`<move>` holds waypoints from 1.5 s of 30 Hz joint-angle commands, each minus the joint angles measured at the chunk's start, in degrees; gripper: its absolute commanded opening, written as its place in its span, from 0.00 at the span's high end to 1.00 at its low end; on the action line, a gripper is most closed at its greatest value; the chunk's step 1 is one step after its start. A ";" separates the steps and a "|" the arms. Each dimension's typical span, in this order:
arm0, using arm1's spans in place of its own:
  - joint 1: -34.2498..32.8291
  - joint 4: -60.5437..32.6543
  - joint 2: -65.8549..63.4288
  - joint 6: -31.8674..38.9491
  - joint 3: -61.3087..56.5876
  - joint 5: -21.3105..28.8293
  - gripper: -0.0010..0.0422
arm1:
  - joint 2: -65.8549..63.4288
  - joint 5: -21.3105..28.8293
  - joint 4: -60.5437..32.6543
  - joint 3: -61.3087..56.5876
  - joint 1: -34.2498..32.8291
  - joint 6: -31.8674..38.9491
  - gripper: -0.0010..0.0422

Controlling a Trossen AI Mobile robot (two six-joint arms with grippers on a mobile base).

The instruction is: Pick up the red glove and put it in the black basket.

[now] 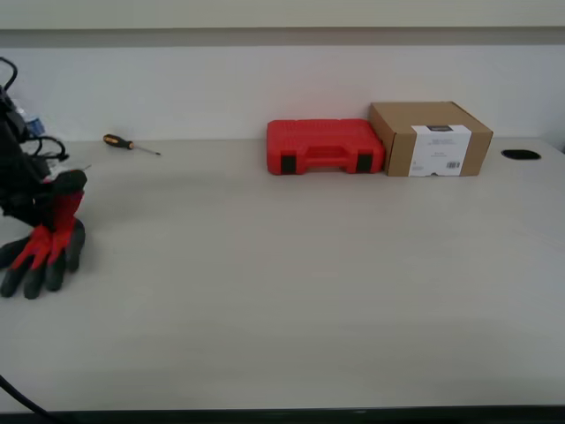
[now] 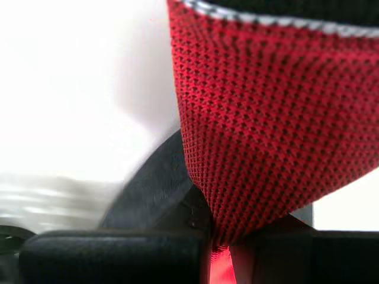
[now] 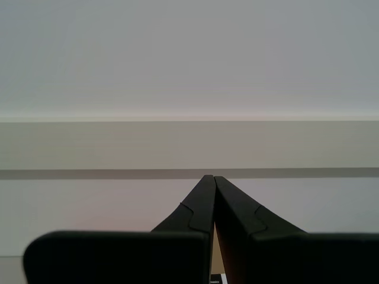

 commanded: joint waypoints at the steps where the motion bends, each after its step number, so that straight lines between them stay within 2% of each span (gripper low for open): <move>1: -0.02 -0.39 0.00 0.13 0.07 0.02 0.98 | -8.50 0.48 0.26 0.35 0.00 -0.52 0.98; 4: -0.04 -1.36 0.00 0.15 0.04 0.02 0.98 | -15.61 -0.90 -0.04 0.31 -0.04 -0.79 0.98; 7: 0.02 -1.55 0.00 0.15 0.04 -0.04 0.98 | -20.46 -7.02 -3.61 0.31 0.35 -0.35 0.98; 9: 0.02 -1.73 0.00 0.15 0.04 -0.04 0.98 | -22.14 -6.51 -7.61 0.28 0.74 -0.42 0.98; 13: 0.02 -1.86 0.00 0.15 0.04 -0.04 0.98 | -23.63 -11.52 -14.84 0.28 0.72 -0.63 0.98; 16: 0.02 -1.86 0.00 0.15 0.04 -0.04 0.98 | -25.33 -12.28 -19.69 0.13 1.20 -1.29 0.98; 20: 0.02 -1.99 0.00 0.15 0.04 -0.04 0.98 | -33.75 -16.15 -15.78 -7.91 2.23 -2.16 0.98; 23: 0.02 -2.23 0.00 0.15 0.04 -0.04 0.98 | -38.73 -15.58 -10.91 -15.30 4.28 -2.80 0.98; 31: 0.00 -2.27 0.00 0.15 0.04 -0.04 0.98 | -39.26 -17.77 -4.02 -26.14 10.82 -1.86 0.98; 33: 0.02 -2.25 0.00 0.15 0.04 -0.04 0.98 | -39.26 -18.78 -2.78 -26.71 13.40 -1.81 0.98; 37: 0.02 -2.29 0.00 0.15 0.04 -0.04 0.98 | -39.26 -17.59 -0.13 -26.71 18.08 -2.25 0.98; 45: 0.02 -2.40 0.00 0.13 0.04 -0.04 0.98 | -34.25 -16.74 3.87 -24.26 21.62 -2.51 0.98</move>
